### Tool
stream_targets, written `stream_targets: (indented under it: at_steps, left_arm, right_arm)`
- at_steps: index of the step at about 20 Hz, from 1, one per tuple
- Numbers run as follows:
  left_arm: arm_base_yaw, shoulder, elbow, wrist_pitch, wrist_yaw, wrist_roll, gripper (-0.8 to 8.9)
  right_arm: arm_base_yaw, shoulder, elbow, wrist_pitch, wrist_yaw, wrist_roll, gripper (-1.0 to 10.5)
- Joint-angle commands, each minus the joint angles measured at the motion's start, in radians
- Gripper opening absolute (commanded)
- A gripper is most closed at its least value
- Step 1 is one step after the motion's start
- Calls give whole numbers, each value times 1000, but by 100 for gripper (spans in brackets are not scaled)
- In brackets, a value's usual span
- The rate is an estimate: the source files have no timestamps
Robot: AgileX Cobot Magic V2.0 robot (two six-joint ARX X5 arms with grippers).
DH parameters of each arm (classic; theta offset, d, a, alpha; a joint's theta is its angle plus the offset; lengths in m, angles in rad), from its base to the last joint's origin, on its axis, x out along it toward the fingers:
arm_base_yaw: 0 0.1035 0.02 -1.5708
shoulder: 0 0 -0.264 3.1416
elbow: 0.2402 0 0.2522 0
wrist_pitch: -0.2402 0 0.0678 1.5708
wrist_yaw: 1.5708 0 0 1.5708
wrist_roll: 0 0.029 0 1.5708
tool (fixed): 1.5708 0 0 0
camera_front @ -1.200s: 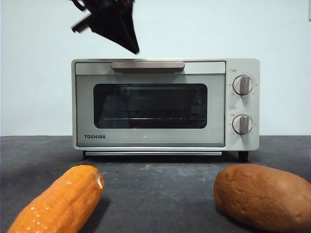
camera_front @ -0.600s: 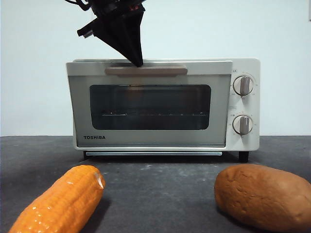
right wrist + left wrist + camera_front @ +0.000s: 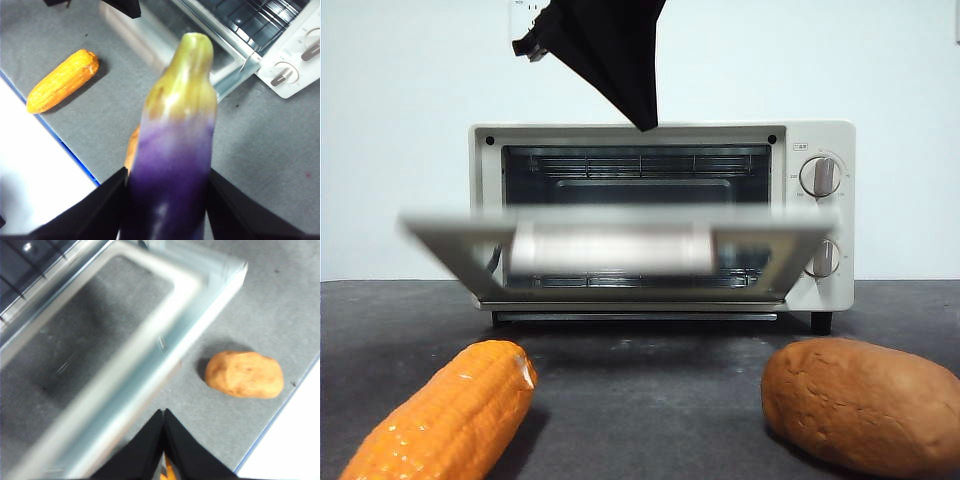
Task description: Take the eggplant from the table,put the eggplant in the oven
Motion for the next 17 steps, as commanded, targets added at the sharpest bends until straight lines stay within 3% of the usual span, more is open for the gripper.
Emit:
stream_targets:
  at_steps: [1,6,11,15,17]
  left_arm:
    - [-11,-5,10,3,-34,3,6]
    - [37,-103,-104,101,-114,-28,6]
    - [148,-345,-425,354,-154,-106,6]
    - [298,-575,-686,455,-158,-158,6]
    - [371,-686,-794,505,-158,-177,6]
  right_arm:
    - [11,8,15,16,-3,-27,173]
    - [11,39,15,79,-6,-78,173]
    - [11,124,15,268,23,-107,173]
    - [11,188,15,487,23,-113,173]
    - [11,240,16,557,24,-171,173]
